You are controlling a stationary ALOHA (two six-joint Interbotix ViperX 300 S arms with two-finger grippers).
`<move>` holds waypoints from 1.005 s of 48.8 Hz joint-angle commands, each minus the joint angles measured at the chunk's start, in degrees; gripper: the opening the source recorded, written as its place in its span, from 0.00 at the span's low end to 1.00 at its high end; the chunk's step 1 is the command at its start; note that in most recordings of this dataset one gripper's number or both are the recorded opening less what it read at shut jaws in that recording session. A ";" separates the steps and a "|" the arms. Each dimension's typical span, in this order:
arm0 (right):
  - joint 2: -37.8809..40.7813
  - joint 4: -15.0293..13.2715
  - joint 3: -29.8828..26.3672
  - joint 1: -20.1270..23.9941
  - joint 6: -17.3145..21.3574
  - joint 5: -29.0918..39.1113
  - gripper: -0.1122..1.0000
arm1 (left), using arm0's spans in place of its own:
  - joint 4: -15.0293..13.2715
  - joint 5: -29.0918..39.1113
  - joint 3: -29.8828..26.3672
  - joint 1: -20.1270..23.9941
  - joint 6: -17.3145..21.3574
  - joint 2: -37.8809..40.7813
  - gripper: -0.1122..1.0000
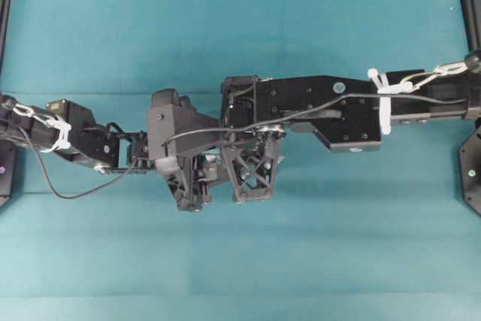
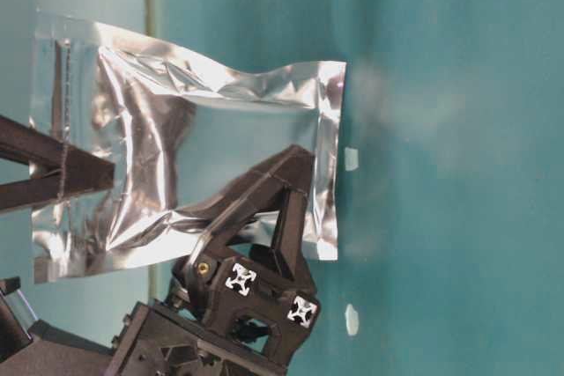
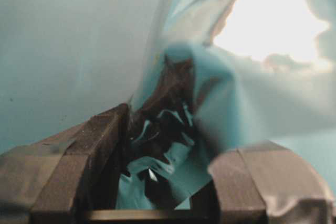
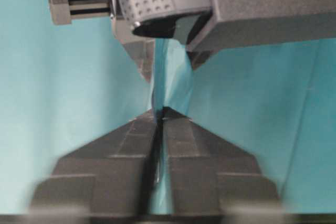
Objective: Hand over the silver zip bag and make it stand upright.
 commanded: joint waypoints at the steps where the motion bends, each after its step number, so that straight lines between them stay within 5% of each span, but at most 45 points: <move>1: -0.79 0.53 -0.35 0.44 0.97 -0.44 0.43 | 0.18 -0.18 -0.26 -0.62 -0.09 -0.26 0.42; 7: -1.49 -0.35 -0.26 0.97 1.93 -1.58 0.77 | 0.18 -0.18 -0.26 -0.70 -0.09 -0.18 0.42; 12: -2.20 -1.23 -0.18 1.05 2.46 -2.29 0.93 | 0.18 -0.18 -0.26 -0.79 -0.09 -0.26 0.39; 24: -6.77 -3.96 1.32 0.97 3.43 0.26 0.92 | 0.18 1.05 0.00 -1.05 0.44 -0.18 0.39; 33: -13.62 -6.50 4.75 1.49 8.17 0.97 0.92 | 0.18 1.49 -0.18 -1.41 1.76 -0.18 0.39; 49: -26.89 -6.86 17.58 4.75 14.85 -1.41 0.92 | 0.18 1.58 -0.26 -1.41 1.76 -0.18 0.39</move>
